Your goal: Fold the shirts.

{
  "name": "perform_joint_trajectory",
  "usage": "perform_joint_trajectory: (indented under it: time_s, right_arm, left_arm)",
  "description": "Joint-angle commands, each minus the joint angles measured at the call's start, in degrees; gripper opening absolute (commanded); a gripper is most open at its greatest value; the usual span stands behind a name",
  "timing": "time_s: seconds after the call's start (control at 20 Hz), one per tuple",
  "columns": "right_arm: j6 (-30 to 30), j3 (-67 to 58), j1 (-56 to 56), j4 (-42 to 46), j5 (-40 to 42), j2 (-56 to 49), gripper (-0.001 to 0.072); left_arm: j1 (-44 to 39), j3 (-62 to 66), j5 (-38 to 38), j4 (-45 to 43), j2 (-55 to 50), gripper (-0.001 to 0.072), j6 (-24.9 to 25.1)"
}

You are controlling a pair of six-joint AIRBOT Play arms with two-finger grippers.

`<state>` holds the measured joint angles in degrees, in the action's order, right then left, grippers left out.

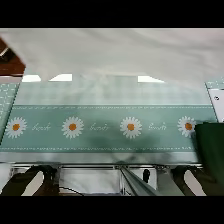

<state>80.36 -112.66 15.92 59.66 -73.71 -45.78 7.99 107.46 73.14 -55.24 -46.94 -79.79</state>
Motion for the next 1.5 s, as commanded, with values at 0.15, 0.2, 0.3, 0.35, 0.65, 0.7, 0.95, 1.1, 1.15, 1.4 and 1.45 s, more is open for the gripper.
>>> perform_joint_trajectory:
  time_s: [0.15, 0.2, 0.3, 0.35, 0.65, 0.7, 0.95, 1.1, 1.15, 1.4, 1.45]
  right_arm:
    - [2.0, -0.7, 0.0, 5.9, -5.4, 11.0, 0.0014]
    - [2.8, -0.7, 0.0, 7.1, -7.3, 11.2, 0.0014]
    - [3.1, 0.1, 0.0, 8.4, -10.3, 11.2, 0.0014]
    - [3.2, 1.4, 0.0, 8.3, -10.4, 11.2, 0.0014]
    - [1.7, 20.8, 0.0, 1.3, -9.2, 11.1, 0.0014]
    - [1.1, 25.4, 0.0, -0.5, -7.8, 10.8, 0.0014]
    - [-3.8, 43.9, -0.1, -3.3, 3.7, 0.2, 0.0014]
    - [-7.3, 44.2, -0.1, -6.9, 12.1, -13.6, 0.0014]
    - [-7.6, 43.2, -0.1, -9.0, 15.2, -18.7, 0.0014]
    - [-9.4, 29.5, -0.1, -24.7, 15.0, -43.3, 0.0014]
    - [-9.4, 27.0, -0.1, -28.1, 14.3, -47.4, 0.0014]
  left_arm:
    - [-0.2, 3.9, 9.7, -10.8, 7.4, 0.0017, 0.4]
    - [-0.2, 3.9, 9.7, -10.7, 7.5, 0.0017, 0.4]
    - [-0.2, 3.4, 9.5, -10.8, 7.2, 0.0017, 0.4]
    - [-0.2, 2.2, 9.2, -10.6, 6.8, 0.0017, 0.4]
    - [-0.2, -17.1, 9.0, 1.1, 2.7, 0.0017, 1.2]
    - [-0.2, -21.0, 8.1, 2.1, 1.6, 0.0017, 1.3]
    - [-4.2, -38.1, -10.2, 2.2, -8.2, 0.0017, 1.3]
    - [-8.2, -39.2, -21.1, 2.4, -18.9, 0.0017, 1.3]
    - [-9.4, -39.2, -26.4, 2.4, -22.4, 0.0017, 1.3]
    - [-10.5, -33.7, -36.9, 7.9, -37.5, 0.0017, 0.4]
    - [-10.5, -32.8, -36.3, 10.5, -39.3, 0.0017, 0.5]
